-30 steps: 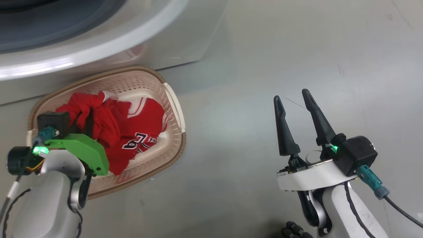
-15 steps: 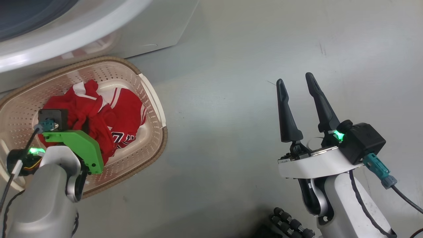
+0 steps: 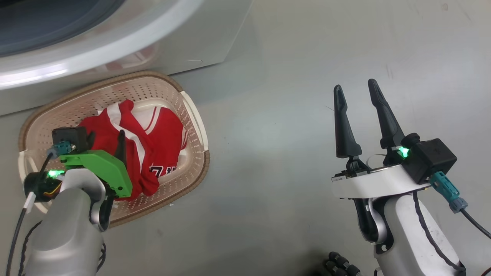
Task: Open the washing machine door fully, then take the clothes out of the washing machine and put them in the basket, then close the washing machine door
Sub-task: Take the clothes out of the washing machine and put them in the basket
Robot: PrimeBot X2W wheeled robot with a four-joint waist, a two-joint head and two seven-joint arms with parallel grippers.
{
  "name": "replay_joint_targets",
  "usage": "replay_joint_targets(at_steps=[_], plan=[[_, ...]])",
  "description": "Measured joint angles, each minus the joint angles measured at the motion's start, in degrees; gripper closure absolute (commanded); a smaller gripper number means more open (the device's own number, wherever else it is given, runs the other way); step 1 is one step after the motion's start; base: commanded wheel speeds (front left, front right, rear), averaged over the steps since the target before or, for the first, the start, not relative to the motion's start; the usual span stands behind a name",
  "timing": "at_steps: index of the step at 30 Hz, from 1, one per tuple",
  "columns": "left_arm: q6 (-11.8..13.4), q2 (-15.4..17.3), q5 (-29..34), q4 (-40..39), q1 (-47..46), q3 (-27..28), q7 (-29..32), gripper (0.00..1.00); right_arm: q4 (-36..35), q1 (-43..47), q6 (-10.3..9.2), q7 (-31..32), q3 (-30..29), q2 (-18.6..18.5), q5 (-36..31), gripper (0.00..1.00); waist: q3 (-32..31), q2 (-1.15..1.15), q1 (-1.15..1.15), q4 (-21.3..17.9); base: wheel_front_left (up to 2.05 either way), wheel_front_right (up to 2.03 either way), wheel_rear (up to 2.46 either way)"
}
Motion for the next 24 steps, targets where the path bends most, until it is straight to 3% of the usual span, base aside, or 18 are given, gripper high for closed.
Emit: replay_joint_targets(at_steps=[12, 24], plan=[[-3.2, -3.2, 0.9, -4.0, -0.6, -1.6, -12.5, 0.00, 3.1, 0.2, 0.01, 0.0, -3.2, -1.6, -2.9, 0.00, -6.2, 0.00, 0.00, 5.3, 0.00, 0.00, 0.00], [-4.0, -4.0, 2.6, -12.0, 2.4, -3.3, -14.3, 0.00, 5.4, 4.4, 0.01, 0.0, -5.0, -3.2, -3.3, 0.00, -13.5, 0.00, 0.00, 11.4, 0.00, 0.00, 0.00]])
